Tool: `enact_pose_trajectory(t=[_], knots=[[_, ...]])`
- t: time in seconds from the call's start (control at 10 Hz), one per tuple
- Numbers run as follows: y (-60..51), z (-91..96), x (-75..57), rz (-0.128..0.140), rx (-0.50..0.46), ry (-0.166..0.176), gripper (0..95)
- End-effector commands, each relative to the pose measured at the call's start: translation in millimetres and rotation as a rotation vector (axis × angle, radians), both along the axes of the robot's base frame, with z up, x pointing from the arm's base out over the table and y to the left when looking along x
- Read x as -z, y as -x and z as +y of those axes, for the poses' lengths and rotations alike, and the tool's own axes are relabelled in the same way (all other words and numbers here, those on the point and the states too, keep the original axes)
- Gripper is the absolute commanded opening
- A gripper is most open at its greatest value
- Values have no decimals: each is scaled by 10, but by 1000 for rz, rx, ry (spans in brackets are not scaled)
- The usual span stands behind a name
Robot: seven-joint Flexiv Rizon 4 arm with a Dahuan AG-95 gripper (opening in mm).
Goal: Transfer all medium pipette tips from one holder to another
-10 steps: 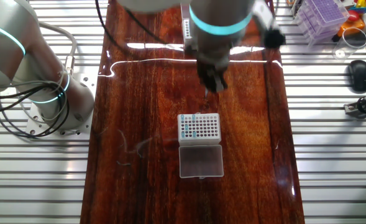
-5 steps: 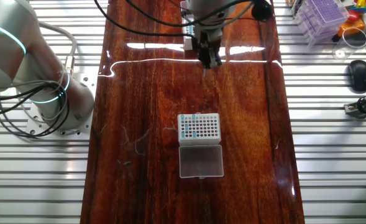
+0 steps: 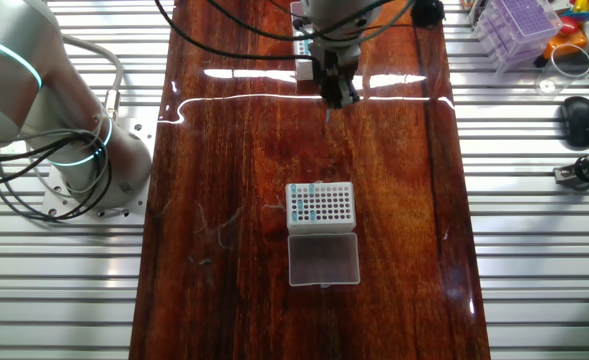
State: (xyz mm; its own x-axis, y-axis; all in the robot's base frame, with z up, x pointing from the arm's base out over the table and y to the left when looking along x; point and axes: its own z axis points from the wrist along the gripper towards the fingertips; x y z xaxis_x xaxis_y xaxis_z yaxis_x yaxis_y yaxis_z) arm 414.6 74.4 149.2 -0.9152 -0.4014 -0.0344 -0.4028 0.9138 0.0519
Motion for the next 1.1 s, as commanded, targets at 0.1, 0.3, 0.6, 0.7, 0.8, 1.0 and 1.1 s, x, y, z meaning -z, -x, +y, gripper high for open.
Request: enact_pose_trajectory(t=[0.1, 0.3, 0.6, 0.7, 0.8, 1.0, 1.1], knots=[[150, 658, 85, -13, -23, -1, 0], [228, 1126, 97, -13, 58, 7, 0], [318, 1460, 138, -9, 122, 4, 0], [331, 1497, 145, -8, 137, -2, 0], [341, 1520, 148, -7, 148, -7, 0], [345, 1527, 147, -7, 155, -10, 0], [346, 1527, 147, -7, 155, -11, 0]])
